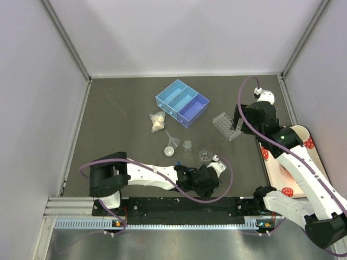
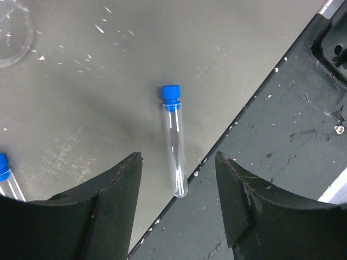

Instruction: Organize the chemistry lab equipment

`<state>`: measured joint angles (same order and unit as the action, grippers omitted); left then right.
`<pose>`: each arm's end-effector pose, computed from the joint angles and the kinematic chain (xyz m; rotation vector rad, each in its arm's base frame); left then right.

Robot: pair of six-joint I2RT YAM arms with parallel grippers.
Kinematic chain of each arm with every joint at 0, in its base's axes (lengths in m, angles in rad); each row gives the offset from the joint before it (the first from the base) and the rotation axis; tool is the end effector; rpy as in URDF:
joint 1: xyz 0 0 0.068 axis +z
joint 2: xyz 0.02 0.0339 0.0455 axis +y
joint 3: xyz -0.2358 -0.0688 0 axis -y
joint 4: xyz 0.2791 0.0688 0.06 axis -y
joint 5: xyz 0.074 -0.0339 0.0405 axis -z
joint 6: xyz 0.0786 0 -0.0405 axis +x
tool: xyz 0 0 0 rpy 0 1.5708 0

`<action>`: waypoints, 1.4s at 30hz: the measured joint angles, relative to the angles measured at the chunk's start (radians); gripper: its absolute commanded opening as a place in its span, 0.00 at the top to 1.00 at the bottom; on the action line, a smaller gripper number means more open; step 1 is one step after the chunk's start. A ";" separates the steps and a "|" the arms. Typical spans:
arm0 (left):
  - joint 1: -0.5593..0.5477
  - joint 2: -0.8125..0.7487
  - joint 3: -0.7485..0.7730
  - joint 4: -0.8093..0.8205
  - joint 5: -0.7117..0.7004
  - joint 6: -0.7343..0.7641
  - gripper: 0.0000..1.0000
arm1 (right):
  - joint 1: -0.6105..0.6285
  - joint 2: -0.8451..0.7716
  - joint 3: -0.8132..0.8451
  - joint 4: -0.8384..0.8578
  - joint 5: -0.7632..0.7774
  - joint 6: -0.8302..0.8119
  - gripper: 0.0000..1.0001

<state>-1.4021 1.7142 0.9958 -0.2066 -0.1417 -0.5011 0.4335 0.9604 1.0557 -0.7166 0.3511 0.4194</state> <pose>0.0772 -0.3872 0.0871 1.0728 2.3594 -0.5993 0.2629 0.0919 0.3070 0.1802 2.1435 0.1095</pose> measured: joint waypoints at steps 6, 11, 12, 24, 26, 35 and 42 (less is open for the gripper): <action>-0.024 0.038 -0.001 0.008 -0.006 0.002 0.42 | 0.000 0.000 -0.004 0.006 -0.004 0.000 0.01; -0.038 0.045 0.000 0.021 -0.032 0.003 0.46 | 0.000 0.000 -0.013 0.014 -0.006 0.000 0.01; -0.041 0.047 0.002 0.021 -0.040 0.003 0.48 | 0.000 0.000 -0.015 0.013 -0.006 0.000 0.01; -0.050 0.065 0.016 0.001 -0.132 -0.006 0.90 | 0.000 -0.002 -0.023 0.018 -0.011 0.000 0.01; -0.054 0.065 0.016 -0.002 -0.142 -0.013 0.97 | 0.000 -0.006 -0.026 0.020 -0.013 0.000 0.01; -0.077 0.064 0.029 -0.052 -0.193 -0.024 1.00 | 0.000 -0.024 -0.043 0.020 -0.026 0.001 0.01; -0.078 -0.034 0.055 -0.207 -0.165 0.025 1.00 | 0.000 -0.044 -0.042 0.013 -0.058 -0.001 0.01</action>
<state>-1.4799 1.6806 1.0504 -0.4137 -0.3065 -0.4763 0.4335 0.9165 1.0134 -0.7040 0.2935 0.4187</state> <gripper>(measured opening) 0.047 0.987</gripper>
